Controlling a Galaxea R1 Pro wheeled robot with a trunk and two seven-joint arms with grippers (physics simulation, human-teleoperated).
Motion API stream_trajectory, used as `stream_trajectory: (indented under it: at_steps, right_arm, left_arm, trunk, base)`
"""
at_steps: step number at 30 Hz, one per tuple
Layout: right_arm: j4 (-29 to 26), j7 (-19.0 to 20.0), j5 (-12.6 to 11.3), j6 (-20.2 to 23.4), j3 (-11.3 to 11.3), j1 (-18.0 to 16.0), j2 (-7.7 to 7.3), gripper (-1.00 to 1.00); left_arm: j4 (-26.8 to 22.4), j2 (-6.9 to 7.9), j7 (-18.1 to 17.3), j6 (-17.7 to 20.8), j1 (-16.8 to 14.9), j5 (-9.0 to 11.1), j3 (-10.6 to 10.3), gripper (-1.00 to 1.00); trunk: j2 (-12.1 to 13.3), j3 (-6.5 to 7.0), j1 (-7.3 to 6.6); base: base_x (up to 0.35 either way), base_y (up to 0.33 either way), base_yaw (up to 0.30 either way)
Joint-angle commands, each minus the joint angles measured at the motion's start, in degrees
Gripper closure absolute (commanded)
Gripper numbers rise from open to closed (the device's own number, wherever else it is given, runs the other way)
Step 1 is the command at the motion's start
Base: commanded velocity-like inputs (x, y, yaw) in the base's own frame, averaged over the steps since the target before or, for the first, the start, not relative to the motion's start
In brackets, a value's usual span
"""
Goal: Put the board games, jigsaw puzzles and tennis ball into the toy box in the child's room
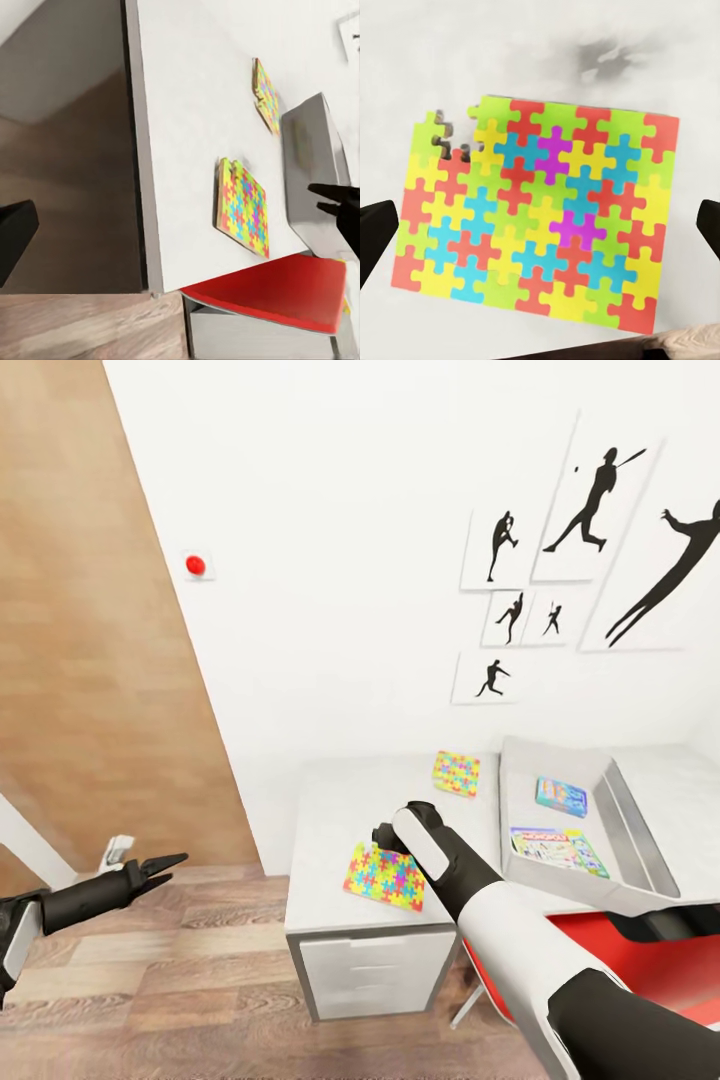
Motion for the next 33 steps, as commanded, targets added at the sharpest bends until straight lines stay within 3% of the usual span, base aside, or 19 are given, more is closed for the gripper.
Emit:
stream_trajectory:
  at_steps: [1, 12, 22, 33]
  right_arm:
    - [-0.05, -0.50, -0.44, 0.08, 0.08, -0.07, 0.00, -1.00]
    - [-0.09, -0.04, -0.37, 0.03, -0.19, 0.02, 0.00, -1.00]
    - [-0.09, 4.24, -0.37, -1.05, -1.19, 0.04, -0.05, -1.00]
    - [0.00, 5.84, -0.36, -3.72, -1.25, 0.82, -1.91, -1.00]
  left_arm:
    - [0.01, -0.08, -0.56, 0.40, -0.08, 0.10, 0.00, -1.00]
    - [-0.47, 0.01, -1.74, 0.15, -0.25, 0.16, -0.24, -1.00]
    - [-0.51, -0.24, -1.81, 0.14, -0.31, 0.31, -0.27, -1.00]
    - [-0.51, -0.18, -1.81, 0.13, -0.34, 0.31, -0.28, -1.00]
  trunk:
    - [-0.13, -0.22, 0.03]
    - [-0.13, -1.25, 0.03]
    - [-0.13, -2.19, 0.03]
    - [-0.13, -2.65, 0.03]
  base:
    - [0.000, 0.000, 0.000]
    - [0.000, 0.000, 0.000]
    - [0.000, 0.000, 0.013]
    - [0.000, 0.000, 0.023]
